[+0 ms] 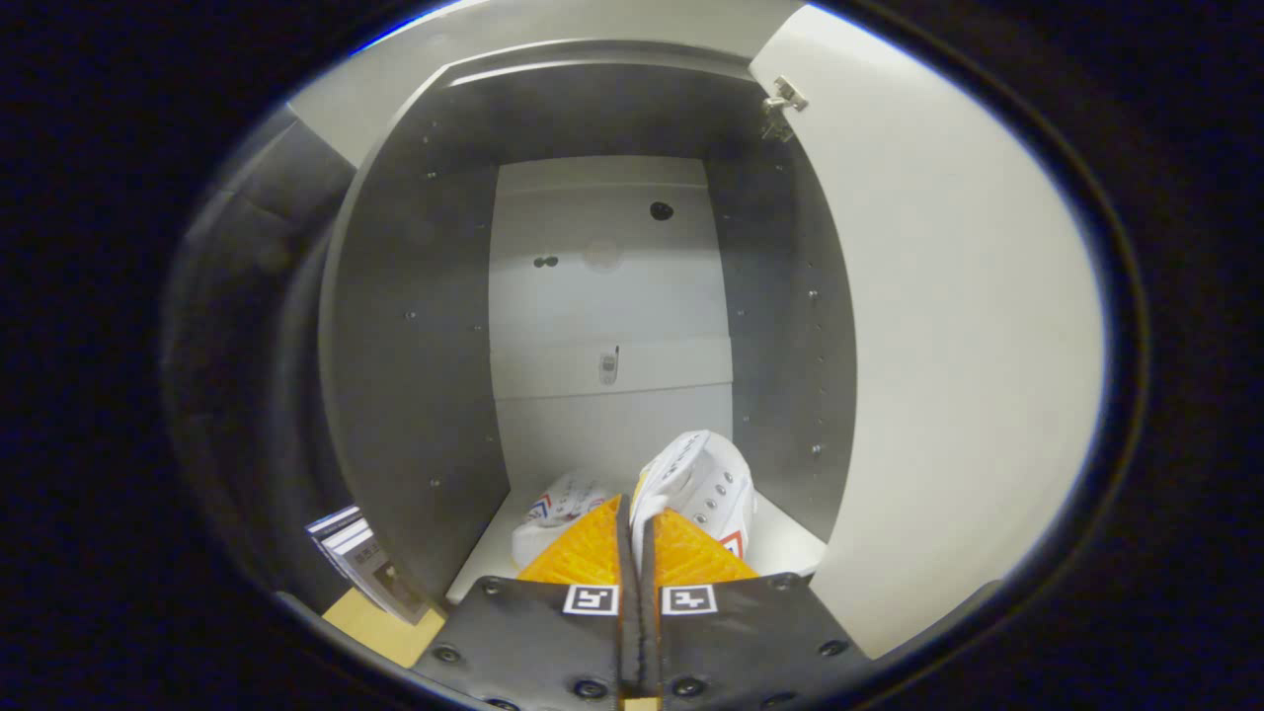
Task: Open the shoe cabinet door, grab the shoes and put them into the shoe cabinet, then close the shoe cabinet door.
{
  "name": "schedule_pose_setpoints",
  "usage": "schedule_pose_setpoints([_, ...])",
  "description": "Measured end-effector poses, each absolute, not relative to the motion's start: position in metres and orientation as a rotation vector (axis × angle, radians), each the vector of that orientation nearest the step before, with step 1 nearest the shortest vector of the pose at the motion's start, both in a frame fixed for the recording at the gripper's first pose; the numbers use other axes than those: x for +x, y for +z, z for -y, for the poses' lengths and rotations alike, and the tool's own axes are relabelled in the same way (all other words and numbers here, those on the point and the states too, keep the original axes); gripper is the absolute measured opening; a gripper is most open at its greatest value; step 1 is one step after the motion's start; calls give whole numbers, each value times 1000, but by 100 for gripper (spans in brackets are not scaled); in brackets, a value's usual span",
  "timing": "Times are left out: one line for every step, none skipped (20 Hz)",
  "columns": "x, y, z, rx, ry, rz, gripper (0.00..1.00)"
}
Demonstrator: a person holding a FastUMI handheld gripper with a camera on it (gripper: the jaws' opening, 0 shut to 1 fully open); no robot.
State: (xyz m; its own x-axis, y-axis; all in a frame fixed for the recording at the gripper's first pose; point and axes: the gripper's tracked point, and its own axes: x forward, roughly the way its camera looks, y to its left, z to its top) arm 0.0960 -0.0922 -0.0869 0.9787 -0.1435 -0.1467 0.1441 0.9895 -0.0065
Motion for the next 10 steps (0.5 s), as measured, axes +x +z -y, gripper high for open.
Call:
schedule_pose_setpoints([112, -85, 94, -9, -141, -145, 2])
schedule_pose_setpoints([128, -85, 96, -20, -137, -147, 2])
schedule_pose_setpoints([143, -88, 99, -33, -133, -158, 2])
schedule_pose_setpoints([159, -92, 102, -51, -128, -173, 2])
schedule_pose_setpoints([171, -98, 104, -76, -124, -194, 2])
schedule_pose_setpoints([184, -106, 105, -102, -118, -213, 2])
schedule_pose_setpoints([196, -112, 108, -132, -109, -228, 2])
schedule_pose_setpoints([205, -116, 108, -155, -99, -245, 2])
schedule_pose_setpoints([212, -121, 107, -181, -86, -264, 2])
schedule_pose_setpoints([219, -127, 109, -208, -74, -286, 2])
